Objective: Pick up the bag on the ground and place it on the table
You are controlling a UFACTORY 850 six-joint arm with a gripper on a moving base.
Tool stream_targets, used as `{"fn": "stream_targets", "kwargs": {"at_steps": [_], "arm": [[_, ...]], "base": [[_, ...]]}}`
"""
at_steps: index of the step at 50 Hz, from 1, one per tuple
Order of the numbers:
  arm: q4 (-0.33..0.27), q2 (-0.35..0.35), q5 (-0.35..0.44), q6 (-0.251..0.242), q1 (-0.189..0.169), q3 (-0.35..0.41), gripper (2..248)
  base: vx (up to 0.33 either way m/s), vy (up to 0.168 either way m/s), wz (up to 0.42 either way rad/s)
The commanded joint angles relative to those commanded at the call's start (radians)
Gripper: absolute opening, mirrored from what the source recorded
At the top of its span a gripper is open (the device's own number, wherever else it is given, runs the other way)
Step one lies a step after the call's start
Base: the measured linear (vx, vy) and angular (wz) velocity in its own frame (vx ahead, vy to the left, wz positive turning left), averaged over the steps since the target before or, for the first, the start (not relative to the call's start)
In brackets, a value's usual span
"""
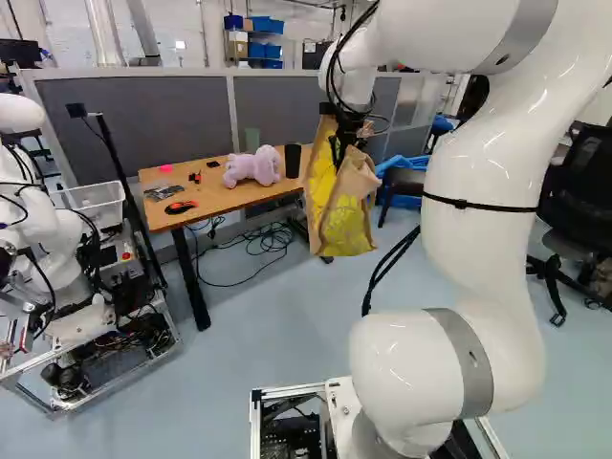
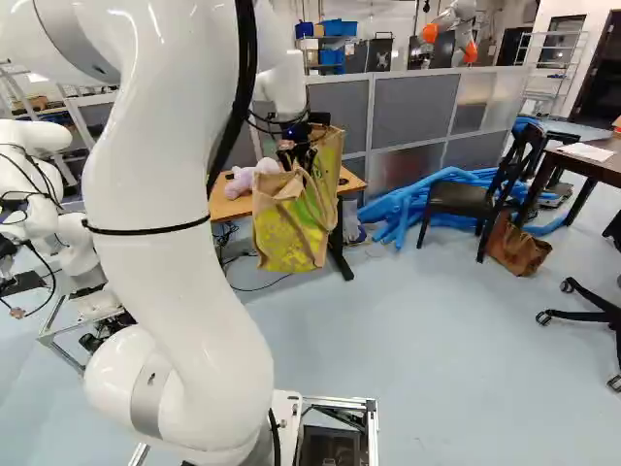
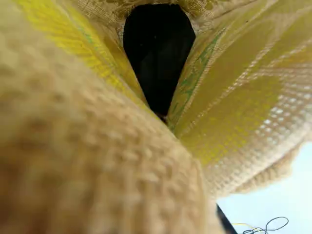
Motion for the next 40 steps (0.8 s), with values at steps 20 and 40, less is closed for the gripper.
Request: {"fn": "stream_targets", "kwargs": {"at_steps": [20,40], "arm": [[0.0,0.036,-0.052,0.0,0.001,-0.023,23],[0.0,0.069,-0.104,0.0,0.002,-0.049,23]], "base": [[0.0,0.0,0.0],[0.0,0.0,0.0]]}}
